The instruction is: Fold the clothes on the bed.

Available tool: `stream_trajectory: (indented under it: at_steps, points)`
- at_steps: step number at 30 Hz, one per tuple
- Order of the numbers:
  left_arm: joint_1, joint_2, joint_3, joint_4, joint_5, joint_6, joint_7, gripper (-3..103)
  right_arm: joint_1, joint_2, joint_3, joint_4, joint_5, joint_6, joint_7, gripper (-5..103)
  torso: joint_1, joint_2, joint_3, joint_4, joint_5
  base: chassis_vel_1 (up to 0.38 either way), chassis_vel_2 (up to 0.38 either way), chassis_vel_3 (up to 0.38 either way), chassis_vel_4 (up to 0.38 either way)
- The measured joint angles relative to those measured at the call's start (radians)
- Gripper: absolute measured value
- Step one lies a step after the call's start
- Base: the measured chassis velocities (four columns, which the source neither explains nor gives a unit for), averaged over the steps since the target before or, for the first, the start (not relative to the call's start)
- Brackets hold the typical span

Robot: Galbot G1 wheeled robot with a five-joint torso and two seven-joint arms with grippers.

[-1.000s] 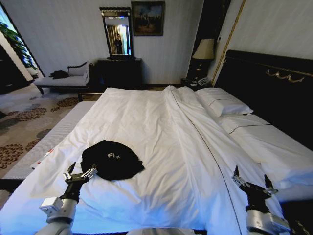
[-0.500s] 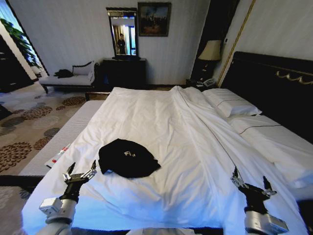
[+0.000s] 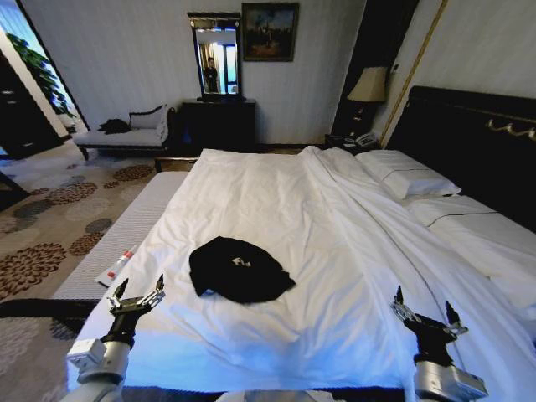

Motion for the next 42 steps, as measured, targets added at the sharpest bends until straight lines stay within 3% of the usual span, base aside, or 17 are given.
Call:
stream_trajectory:
  at_steps: [12, 42]
  points:
    - [0.008, -0.007, -0.001, 0.001, 0.000, -0.009, 0.003, 99, -0.006, 0.006, -0.014, -0.001, 0.021, 0.013, 0.002, 100, 0.000, 0.000, 0.000, 0.0001, 0.0003, 0.082, 0.107, -0.080, -0.105]
    - [0.005, 0.005, 0.004, 0.020, -0.011, -0.005, 0.004, 99, -0.033, 0.016, -0.025, 0.004, 0.013, -0.004, -0.033, 100, 0.000, 0.000, 0.000, 0.0001, -0.0003, -0.050, 0.048, 0.044, -0.047]
